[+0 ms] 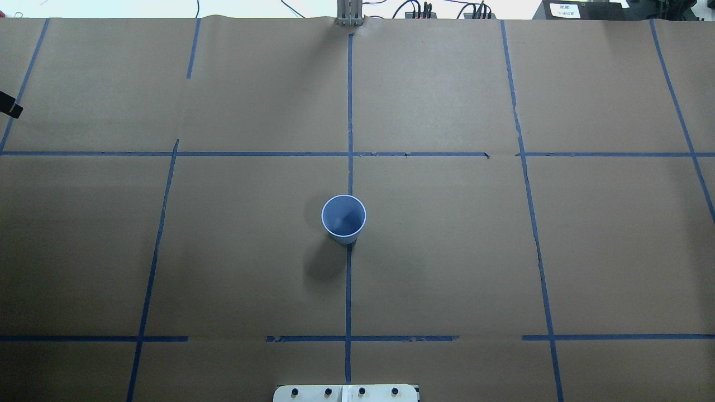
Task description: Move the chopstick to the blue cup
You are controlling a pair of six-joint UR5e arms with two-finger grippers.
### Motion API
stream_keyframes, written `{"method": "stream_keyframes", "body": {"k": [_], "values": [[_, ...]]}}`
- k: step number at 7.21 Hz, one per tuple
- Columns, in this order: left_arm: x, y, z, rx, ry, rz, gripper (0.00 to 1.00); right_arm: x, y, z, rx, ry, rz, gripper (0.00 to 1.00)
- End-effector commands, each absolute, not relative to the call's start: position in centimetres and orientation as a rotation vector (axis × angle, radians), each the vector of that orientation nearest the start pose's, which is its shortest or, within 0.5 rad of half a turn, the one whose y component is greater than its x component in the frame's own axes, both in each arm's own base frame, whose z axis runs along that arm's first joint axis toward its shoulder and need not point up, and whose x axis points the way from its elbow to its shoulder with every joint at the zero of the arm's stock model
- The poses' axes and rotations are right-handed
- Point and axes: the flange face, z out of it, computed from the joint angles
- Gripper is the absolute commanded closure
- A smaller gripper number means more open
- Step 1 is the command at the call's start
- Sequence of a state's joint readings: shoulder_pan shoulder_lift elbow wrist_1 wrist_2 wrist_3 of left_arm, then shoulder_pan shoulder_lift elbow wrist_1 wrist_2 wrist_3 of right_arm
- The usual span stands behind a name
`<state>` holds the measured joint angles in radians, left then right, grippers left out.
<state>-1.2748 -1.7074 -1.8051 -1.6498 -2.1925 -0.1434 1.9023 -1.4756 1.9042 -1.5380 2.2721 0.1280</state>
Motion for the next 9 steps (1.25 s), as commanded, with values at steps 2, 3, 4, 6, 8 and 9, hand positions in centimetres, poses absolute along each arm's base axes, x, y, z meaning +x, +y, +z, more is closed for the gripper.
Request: {"method": "stream_keyframes", "body": {"k": [2, 3, 4, 6, 8, 9], "values": [[7.3, -52.8, 54.3, 0.205, 0.666, 0.314, 0.00, 10.4, -53.3, 29.1, 0.405, -0.710, 0.222, 1.00], [7.2, -52.6, 54.6, 0.201, 0.665, 0.313, 0.00, 5.1, -53.7, 25.2, 0.408, -0.757, 0.200, 1.00], [6.9, -52.7, 54.7, 0.200, 0.666, 0.306, 0.00, -0.8, -52.9, 20.9, 0.419, -0.797, 0.172, 1.00], [6.4, -52.0, 55.6, 0.185, 0.662, 0.297, 0.00, -12.5, -51.7, 12.4, 0.466, -0.850, 0.135, 1.00], [6.1, -52.0, 55.6, 0.189, 0.661, 0.291, 0.00, -23.8, -49.8, 7.5, 0.518, -0.833, 0.089, 1.00], [6.1, -51.9, 55.6, 0.187, 0.661, 0.291, 0.00, -28.4, -49.1, 4.9, 0.547, -0.826, 0.082, 1.00]]}}
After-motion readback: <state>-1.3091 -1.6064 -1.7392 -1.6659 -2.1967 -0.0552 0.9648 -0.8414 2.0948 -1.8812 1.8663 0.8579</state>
